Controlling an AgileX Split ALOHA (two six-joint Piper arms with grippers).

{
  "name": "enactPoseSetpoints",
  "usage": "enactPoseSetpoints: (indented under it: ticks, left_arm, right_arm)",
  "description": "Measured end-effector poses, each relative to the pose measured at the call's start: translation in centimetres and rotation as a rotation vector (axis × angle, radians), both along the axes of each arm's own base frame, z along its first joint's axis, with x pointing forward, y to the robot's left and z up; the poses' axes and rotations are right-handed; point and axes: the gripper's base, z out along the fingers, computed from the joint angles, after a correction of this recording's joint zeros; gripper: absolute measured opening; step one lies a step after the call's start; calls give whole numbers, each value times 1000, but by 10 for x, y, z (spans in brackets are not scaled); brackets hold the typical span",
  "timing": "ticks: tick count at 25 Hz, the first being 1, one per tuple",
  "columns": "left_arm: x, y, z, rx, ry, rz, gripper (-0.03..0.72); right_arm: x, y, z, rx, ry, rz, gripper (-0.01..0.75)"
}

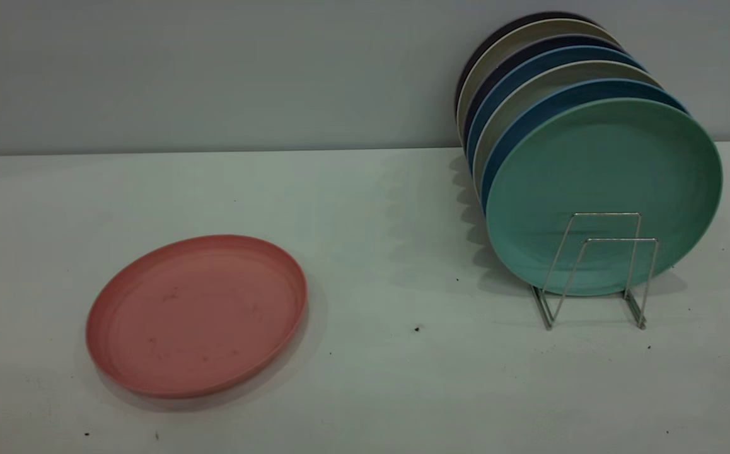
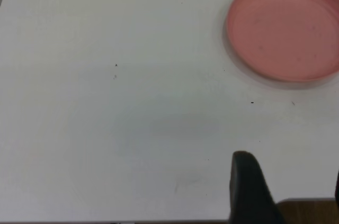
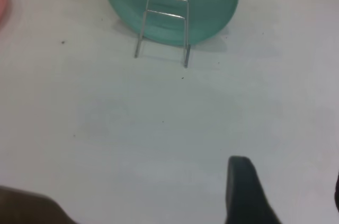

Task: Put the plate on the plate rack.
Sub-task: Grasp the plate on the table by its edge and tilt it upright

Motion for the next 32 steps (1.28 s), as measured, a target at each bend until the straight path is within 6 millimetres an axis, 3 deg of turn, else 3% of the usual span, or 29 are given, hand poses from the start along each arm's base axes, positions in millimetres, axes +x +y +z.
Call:
enactPoseSetpoints:
  ticks: [9,13,16,17,18,20,25,26,27,32]
  left_arm:
    - [9,1,11,-14,-58,13,429]
    - [62,3,17,-47,76,27,429]
    - [104,3,10,-77,183,14,429]
    - [144,2,-7,-121,282,2,429]
    - [157,1,-15,-143,306,5,429]
    - [167,1,-21,-162,321,10,429]
    - [213,0,-62,-223,406,30,429]
    - [229,-1,-78,-236,452,16,429]
    - [229,-1,-78,-236,452,16,429]
    - [276,-4,-104,-282,493,-28,429]
  right_arm:
    - [2,0,6,6,-44,-5,417]
    - [26,2,16,33,-34,-5,417]
    - [52,6,17,51,40,23,417]
    - [84,11,15,72,117,66,417]
    - [95,13,12,81,142,83,417]
    - [106,15,10,89,167,99,417]
    - [144,23,-7,133,268,160,417]
    - [154,26,-14,167,301,174,417]
    - [154,26,-14,167,301,174,417]
    - [169,29,-23,196,326,188,417]
